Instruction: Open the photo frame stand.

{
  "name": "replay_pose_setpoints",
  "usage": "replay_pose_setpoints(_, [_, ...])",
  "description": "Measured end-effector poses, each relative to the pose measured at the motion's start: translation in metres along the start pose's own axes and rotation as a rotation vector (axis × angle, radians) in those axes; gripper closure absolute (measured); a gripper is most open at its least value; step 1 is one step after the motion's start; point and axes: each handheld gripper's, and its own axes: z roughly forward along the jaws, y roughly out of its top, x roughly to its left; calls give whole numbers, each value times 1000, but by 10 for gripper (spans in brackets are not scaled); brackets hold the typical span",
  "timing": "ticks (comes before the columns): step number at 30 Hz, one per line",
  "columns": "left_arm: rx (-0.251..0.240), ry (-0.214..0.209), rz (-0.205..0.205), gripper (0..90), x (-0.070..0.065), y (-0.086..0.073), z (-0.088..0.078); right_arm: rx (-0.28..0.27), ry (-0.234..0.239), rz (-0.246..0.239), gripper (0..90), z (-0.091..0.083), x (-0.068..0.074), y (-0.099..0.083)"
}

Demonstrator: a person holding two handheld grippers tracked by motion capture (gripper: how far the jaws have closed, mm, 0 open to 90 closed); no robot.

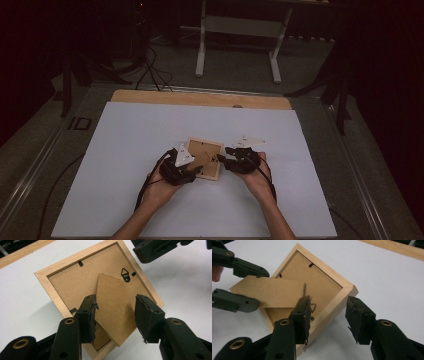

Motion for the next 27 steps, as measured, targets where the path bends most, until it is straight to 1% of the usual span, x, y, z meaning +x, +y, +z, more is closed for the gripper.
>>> replay_pose_setpoints(3, [-15,13,12,531,-3,-3,-1,7,2,9,527,3,-2,0])
replay_pose_setpoints(9, [-29,39,45,530,-8,-6,-3,15,24,49,487,8,-5,3])
replay_pose_setpoints(10, [-31,41,48,530,-9,-7,-3,15,31,50,478,10,-6,4])
replay_pose_setpoints(13, [-34,51,62,529,-10,-8,-4,25,29,56,458,12,-7,7])
replay_pose_setpoints(18, [-50,58,71,529,-12,-12,-5,35,63,98,444,17,-14,8])
replay_pose_setpoints(20, [-57,59,77,529,-13,-13,-5,43,77,105,452,19,-15,7])
replay_pose_setpoints(27, [-61,58,94,528,-13,-15,-6,29,132,144,477,19,-20,6])
